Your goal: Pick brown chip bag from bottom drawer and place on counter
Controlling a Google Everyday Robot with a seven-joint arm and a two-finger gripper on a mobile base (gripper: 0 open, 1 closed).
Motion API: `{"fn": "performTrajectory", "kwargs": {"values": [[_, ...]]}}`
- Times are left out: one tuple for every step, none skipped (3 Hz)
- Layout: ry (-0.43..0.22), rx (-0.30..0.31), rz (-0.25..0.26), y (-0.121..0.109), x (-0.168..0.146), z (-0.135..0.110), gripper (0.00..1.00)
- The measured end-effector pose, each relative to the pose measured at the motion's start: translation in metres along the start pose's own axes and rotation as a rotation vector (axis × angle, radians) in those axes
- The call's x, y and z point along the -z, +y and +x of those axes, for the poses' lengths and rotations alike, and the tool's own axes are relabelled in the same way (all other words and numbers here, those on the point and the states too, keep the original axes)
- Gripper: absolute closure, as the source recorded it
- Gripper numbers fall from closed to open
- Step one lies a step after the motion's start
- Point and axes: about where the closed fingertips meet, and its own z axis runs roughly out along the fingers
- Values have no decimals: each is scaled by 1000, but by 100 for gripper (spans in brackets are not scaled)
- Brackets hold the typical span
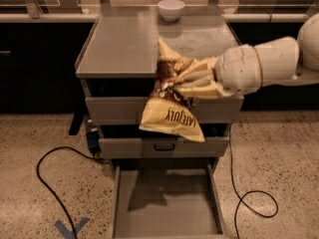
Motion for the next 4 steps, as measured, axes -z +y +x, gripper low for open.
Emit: {"fn": "performTrajectory", "kwargs": {"values": [[-68,36,-23,-41,11,-24,100],[-72,64,20,-106,3,-25,100],[-59,55,180,-183,8,-11,100],[-3,25,334,-237,22,5,100]]}}
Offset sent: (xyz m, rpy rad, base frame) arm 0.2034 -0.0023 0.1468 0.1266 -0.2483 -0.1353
